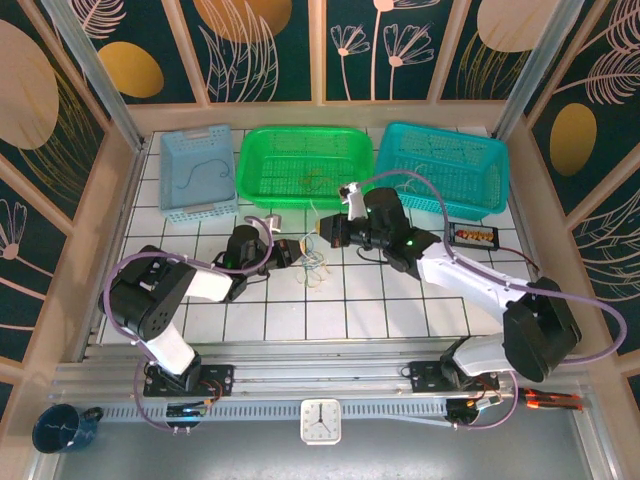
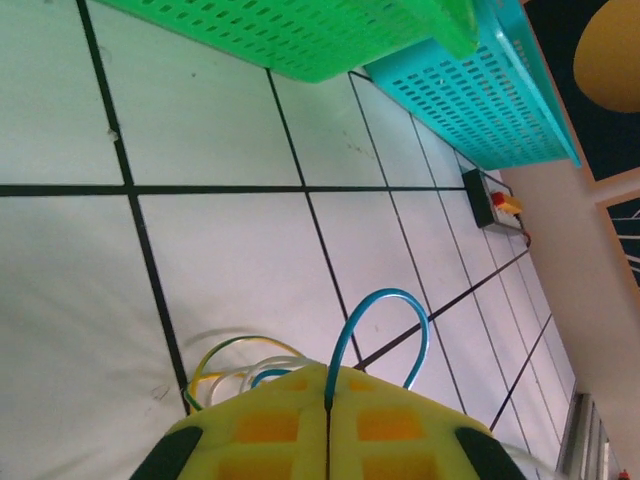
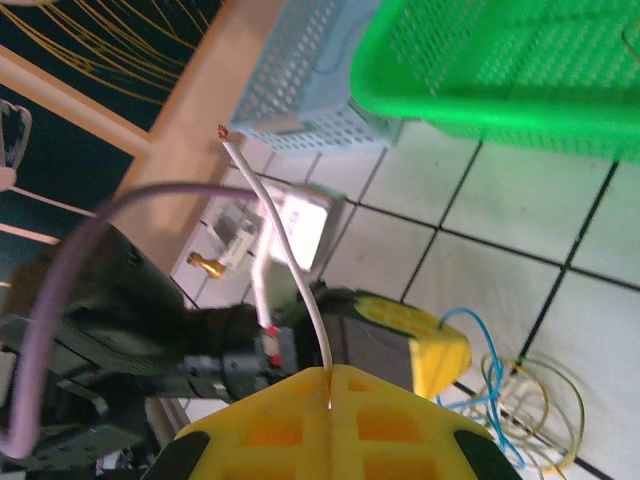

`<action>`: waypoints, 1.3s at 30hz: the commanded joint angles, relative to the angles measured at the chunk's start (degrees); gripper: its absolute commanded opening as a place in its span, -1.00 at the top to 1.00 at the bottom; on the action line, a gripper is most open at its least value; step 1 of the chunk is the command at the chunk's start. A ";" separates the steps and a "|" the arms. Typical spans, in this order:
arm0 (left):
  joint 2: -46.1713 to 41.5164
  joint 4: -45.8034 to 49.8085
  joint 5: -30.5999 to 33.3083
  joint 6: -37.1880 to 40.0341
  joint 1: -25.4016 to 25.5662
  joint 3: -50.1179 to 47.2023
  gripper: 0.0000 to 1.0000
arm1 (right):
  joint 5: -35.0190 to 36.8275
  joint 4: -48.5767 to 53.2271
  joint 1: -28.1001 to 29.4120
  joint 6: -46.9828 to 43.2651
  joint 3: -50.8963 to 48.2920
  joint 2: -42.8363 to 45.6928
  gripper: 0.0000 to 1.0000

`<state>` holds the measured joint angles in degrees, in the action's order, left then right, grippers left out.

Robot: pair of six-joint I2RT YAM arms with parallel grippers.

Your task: Untangle the cables

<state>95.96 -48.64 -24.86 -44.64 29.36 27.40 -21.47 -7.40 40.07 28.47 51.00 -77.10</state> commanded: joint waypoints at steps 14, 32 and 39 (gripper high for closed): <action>-18.87 7.64 1.94 9.79 -1.94 -6.65 -0.47 | 2.67 -2.18 -0.66 -0.20 2.72 1.69 1.00; -16.38 5.57 -6.17 11.53 1.43 4.48 -0.56 | 2.94 0.32 0.96 -1.77 7.56 -0.09 1.00; -8.62 0.84 -8.59 10.07 2.41 7.25 -0.29 | 2.49 1.24 1.31 -2.44 12.89 0.50 1.00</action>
<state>85.23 -42.52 -30.83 -34.09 31.51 33.47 -19.33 -5.85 40.99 27.31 60.01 -77.01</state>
